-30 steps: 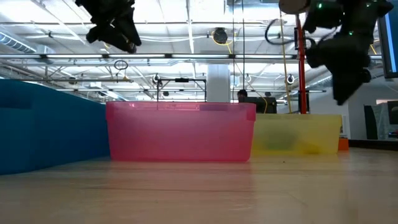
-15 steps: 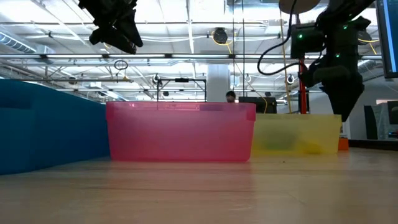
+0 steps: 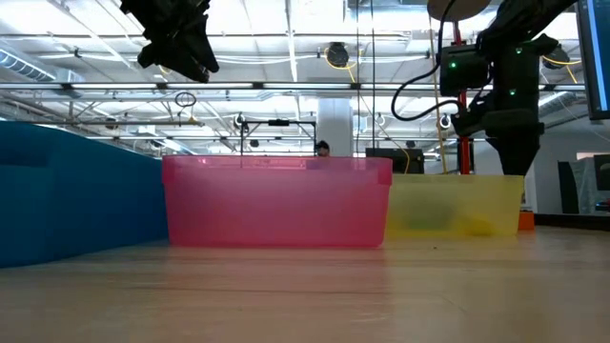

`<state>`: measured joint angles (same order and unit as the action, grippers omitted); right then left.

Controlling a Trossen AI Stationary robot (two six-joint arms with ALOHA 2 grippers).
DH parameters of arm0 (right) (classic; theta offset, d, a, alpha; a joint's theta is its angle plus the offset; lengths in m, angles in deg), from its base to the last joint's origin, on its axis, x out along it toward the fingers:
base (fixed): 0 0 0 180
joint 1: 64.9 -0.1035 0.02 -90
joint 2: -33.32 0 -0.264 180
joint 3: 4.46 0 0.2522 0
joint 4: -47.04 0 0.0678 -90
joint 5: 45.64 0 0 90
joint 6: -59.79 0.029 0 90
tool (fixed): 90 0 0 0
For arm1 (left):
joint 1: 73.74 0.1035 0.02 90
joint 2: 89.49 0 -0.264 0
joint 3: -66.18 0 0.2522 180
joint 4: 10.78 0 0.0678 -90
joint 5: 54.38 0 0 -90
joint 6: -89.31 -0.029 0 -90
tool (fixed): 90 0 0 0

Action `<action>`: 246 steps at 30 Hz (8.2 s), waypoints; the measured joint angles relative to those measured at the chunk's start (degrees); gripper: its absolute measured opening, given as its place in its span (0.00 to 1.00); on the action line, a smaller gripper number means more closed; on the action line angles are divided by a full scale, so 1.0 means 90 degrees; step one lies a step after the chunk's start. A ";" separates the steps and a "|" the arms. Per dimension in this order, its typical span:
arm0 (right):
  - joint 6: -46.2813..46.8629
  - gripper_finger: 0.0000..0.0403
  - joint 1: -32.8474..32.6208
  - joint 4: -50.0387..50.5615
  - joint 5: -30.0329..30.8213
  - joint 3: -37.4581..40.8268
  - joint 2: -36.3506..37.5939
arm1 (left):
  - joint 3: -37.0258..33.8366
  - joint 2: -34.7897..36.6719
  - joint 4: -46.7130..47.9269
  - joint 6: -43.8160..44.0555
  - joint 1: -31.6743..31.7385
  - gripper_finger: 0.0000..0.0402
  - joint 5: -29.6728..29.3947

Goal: Pick and place Stapler, Stapler remover, tape
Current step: Put the orange tape into the blue bin, then put the yellow tape into the blue bin

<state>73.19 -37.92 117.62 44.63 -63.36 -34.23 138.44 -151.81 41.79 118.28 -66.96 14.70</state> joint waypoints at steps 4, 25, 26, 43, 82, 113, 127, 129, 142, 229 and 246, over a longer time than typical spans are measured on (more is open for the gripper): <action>-0.0247 0.35 0.0000 0.0000 0.0008 0.0000 0.0000 | 0.0000 0.0000 0.0000 -0.0042 0.0000 0.48 -0.0013; -0.0473 0.35 0.0002 -0.0093 0.0301 0.0000 -0.1141 | -0.0002 -0.0002 0.0009 -0.0107 0.0000 0.48 -0.0011; -0.0474 0.35 0.0003 -0.0096 0.0304 0.0000 -0.1189 | -0.0002 -0.0002 0.0010 -0.0155 0.0000 0.48 -0.0008; -0.0507 0.15 0.0002 -0.0311 0.0328 -0.0019 -0.1705 | -0.0002 -0.0002 0.0190 -0.0404 0.0000 0.48 -0.0003; 0.0658 0.07 -0.0005 -0.0218 -0.0024 0.0445 -0.1053 | -0.0005 -0.0002 0.0287 -0.0590 -0.0012 0.48 0.0320; 0.3707 0.08 -0.1420 -1.2251 -0.3422 -0.0129 -0.0720 | -0.0005 -0.0797 -0.4166 -0.1617 -0.0054 0.48 0.2042; 0.5652 0.08 -0.1481 -1.3623 -0.2964 -0.0126 -0.2088 | -0.0005 -0.1294 -0.4857 -0.3196 -0.0524 0.48 0.1261; 0.5642 0.08 -0.1469 -1.3537 -0.2843 -0.0131 -0.2081 | -0.0005 -0.1294 -0.4848 -0.3259 -0.0554 0.48 0.1247; 0.5604 0.08 -0.1467 -1.3460 -0.2017 -0.0131 -0.2084 | -0.0005 -0.1294 -0.4827 -0.3373 -0.0549 0.48 0.1327; 0.4732 0.39 -0.1157 -1.1716 -0.3066 -0.0610 -0.2076 | -0.0323 -0.3363 0.1021 0.2255 -0.1891 0.11 0.1933; 0.4695 0.39 -0.1156 -1.1858 -0.3405 -0.0609 -0.2079 | -0.0316 -0.3315 0.0995 0.2871 -0.1713 0.47 0.2205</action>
<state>115.44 -48.32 10.90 13.99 -68.84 -52.93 135.60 -181.65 50.74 144.12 -82.37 34.54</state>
